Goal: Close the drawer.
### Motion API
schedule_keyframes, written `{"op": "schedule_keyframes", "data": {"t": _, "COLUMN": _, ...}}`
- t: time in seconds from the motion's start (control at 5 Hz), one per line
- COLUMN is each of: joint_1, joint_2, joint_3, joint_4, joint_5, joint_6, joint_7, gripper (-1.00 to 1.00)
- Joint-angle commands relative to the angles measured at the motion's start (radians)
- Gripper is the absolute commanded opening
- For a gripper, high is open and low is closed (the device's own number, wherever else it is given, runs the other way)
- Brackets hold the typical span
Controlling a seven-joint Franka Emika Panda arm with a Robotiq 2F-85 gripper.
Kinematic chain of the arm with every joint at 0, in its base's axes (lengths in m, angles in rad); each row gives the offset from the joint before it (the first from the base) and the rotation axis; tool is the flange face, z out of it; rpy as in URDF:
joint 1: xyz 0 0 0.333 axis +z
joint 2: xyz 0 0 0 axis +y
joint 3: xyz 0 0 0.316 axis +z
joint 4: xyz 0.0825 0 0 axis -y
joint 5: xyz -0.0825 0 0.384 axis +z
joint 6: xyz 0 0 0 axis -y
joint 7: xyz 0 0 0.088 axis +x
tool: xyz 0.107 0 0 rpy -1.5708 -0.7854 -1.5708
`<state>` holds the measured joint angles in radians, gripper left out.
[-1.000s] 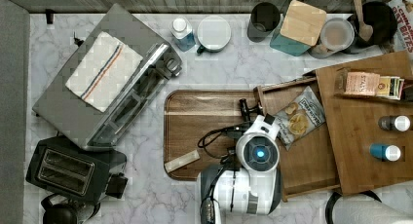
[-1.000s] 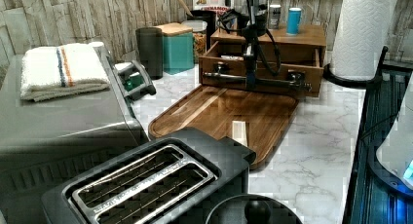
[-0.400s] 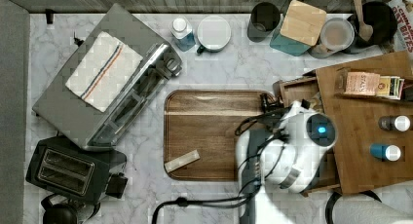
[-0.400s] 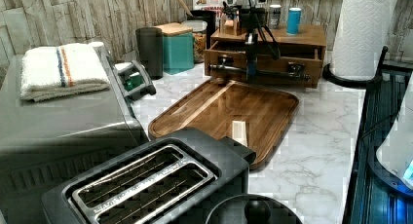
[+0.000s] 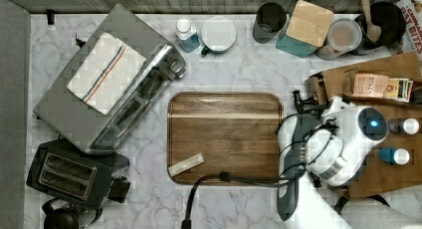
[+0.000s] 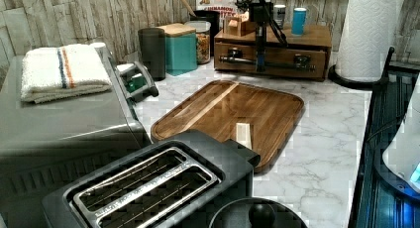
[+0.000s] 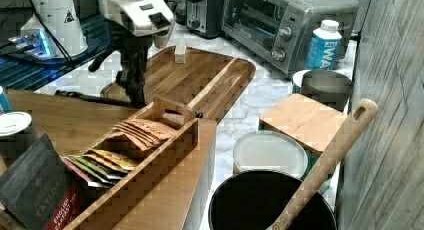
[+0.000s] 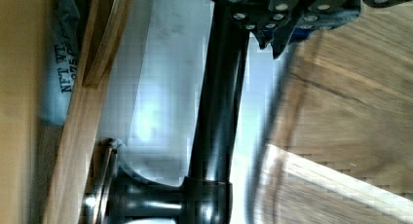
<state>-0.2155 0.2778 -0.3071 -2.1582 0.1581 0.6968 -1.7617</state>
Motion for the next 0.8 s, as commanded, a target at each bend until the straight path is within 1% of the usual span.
{"op": "schedule_keyframes", "data": {"t": 0.2, "joint_1": -0.012, "joint_2": -0.009, "joint_3": -0.106, "joint_4": 0.078, "joint_5": -0.151, "joint_6": 0.336, "joint_7": 0.117, "gripper": -1.00}}
{"op": "schedule_keyframes", "data": {"t": 0.4, "joint_1": -0.032, "joint_2": -0.011, "joint_3": -0.086, "joint_4": 0.078, "joint_5": -0.162, "joint_6": 0.336, "joint_7": 0.124, "gripper": -1.00}}
{"op": "schedule_keyframes", "data": {"t": 0.8, "joint_1": -0.011, "joint_2": -0.009, "joint_3": -0.107, "joint_4": 0.078, "joint_5": -0.150, "joint_6": 0.336, "joint_7": 0.116, "gripper": -1.00}}
